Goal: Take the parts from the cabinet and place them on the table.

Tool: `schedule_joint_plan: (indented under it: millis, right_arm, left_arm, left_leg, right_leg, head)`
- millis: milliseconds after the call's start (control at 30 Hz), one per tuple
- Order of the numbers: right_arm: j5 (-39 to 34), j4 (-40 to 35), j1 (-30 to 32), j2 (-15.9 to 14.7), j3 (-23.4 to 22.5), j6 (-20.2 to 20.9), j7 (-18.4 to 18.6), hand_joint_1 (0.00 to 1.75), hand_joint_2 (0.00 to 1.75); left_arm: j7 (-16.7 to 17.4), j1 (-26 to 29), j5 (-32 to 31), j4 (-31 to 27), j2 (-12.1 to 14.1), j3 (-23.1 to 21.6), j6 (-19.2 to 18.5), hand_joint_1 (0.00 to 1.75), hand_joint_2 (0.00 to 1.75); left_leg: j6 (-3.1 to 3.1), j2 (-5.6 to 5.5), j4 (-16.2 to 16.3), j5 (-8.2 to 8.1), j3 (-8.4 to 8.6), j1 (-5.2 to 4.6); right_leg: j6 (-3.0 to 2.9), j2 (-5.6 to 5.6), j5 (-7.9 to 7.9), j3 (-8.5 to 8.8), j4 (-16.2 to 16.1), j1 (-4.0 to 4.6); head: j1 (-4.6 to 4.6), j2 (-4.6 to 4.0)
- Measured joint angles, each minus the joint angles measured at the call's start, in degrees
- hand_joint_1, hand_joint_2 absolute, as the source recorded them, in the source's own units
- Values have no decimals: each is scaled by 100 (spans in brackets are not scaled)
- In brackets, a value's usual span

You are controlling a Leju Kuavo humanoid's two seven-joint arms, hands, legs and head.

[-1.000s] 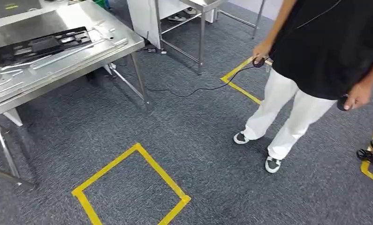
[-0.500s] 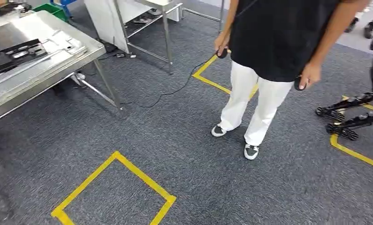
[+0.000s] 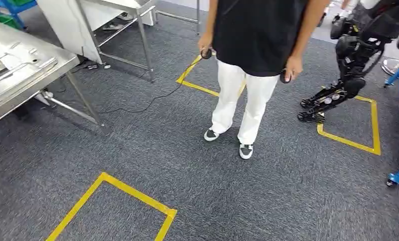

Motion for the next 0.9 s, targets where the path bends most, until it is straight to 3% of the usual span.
schedule_joint_plan:
  millis: [33,67,167,200,233,267,333,367,400,433,500,533,567,700,733,767,800,867,900]
  right_arm:
    - [-7,0,-10,0,0,0,0,0,0]
    - [-20,0,-31,0,0,7,15,0,0]
    - [-52,11,-22,4,0,20,24,0,0]
    - [-57,24,-18,9,0,20,28,0,0]
    - [-59,26,-12,20,0,20,31,0,0]
    - [-61,31,-18,11,-2,20,35,0,0]
    - [-61,31,-37,15,-2,20,31,0,0]
    - [-63,31,-36,15,-2,20,28,0,0]
    - [-63,33,-27,15,-2,26,31,0,0]
    - [-63,33,-15,22,-2,39,31,0,0]
    - [-57,33,-15,22,-2,61,31,0,0]
    - [-52,33,-17,22,-2,63,31,0,0]
    - [-50,35,-32,17,-2,70,28,0,0]
    - [-50,52,12,15,-2,85,31,0,0]
    - [-52,61,21,15,-2,87,31,0,0]
    - [-57,61,20,17,-2,96,31,0,0]
    - [-57,61,6,24,-2,100,22,0,0]
    - [-59,61,-7,24,0,100,22,0,0]
    - [-63,61,-2,24,-2,100,22,0,0]
  left_arm:
    - [0,2,0,0,0,0,0,0,0]
    - [2,7,0,2,0,0,0,0,0]
    - [5,13,4,2,7,0,0,0,0]
    - [7,13,4,2,11,0,2,0,0]
    - [7,15,2,2,13,0,2,0,0]
    - [5,4,2,2,13,0,11,0,0]
    - [5,-1,7,2,20,0,11,0,0]
    - [5,-2,18,2,20,0,11,0,0]
    - [5,-6,17,2,22,0,11,0,0]
    - [5,-8,17,2,22,0,11,0,0]
    - [5,-20,17,2,24,0,11,0,0]
    - [5,-27,17,2,24,0,9,0,0]
    - [5,-32,17,2,24,2,5,0,0]
    - [5,-56,13,2,24,0,0,0,0]
    - [5,-62,11,2,24,0,0,0,0]
    - [-2,-52,9,2,24,0,0,0,0]
    - [-4,-33,11,2,24,0,0,0,0]
    - [-4,-14,11,2,24,0,-2,0,0]
    - [-4,-7,11,2,26,0,0,0,0]
  left_leg:
    - [-8,57,5,-2,19,-9]
    - [-50,104,23,-28,18,-62]
    - [-124,251,9,-34,45,-38]
    - [-161,300,25,-58,47,-64]
    - [-207,57,145,-162,3,-14]
    - [-245,-174,499,-413,-153,16]
    - [-288,-333,1491,-903,-589,62]
    - [-308,-355,1876,-1030,-759,74]
    - [-324,-357,2029,-1014,-830,101]
    - [-346,-359,1853,-860,-750,124]
    - [-388,-433,833,-304,-255,182]
    - [-419,-656,330,-89,-31,231]
    - [-408,-854,144,-164,20,232]
    - [-196,-668,166,-87,-24,153]
    - [-139,-591,148,-53,-27,167]
    - [-105,-536,148,-47,-39,151]
    - [-65,-444,148,-43,-56,131]
    - [-48,-286,151,-35,-92,93]
    - [-47,-206,151,-34,-100,79]
  right_leg:
    - [-58,-304,99,335,-506,43]
    - [-123,-381,71,366,-625,100]
    - [-204,-170,91,318,-628,120]
    - [-258,-113,138,323,-677,71]
    - [-276,-63,168,324,-685,45]
    - [-296,-18,185,294,-684,36]
    - [-333,108,220,249,-682,38]
    - [-329,185,231,234,-680,38]
    - [-320,274,242,229,-677,34]
    - [-308,355,250,229,-673,24]
    - [-265,533,258,229,-647,-11]
    - [-224,605,252,209,-619,-19]
    - [-168,667,244,163,-564,14]
    - [-28,884,319,64,-588,-60]
    - [-30,684,257,47,-497,-67]
    - [-32,389,54,-83,-225,-42]
    - [-23,241,-235,-317,280,-29]
    - [-11,167,-641,-749,1237,-30]
    - [-14,160,-672,-828,1443,-30]
  head:
    - [2,0]
    - [-2,0]
    - [-2,0]
    - [-2,0]
    - [-4,0]
    - [-24,0]
    - [-24,0]
    - [-26,0]
    - [-26,0]
    - [-26,0]
    - [-26,0]
    - [-26,0]
    - [-37,0]
    - [-24,0]
    - [-22,0]
    - [-9,0]
    - [0,0]
    - [2,0]
    - [2,0]
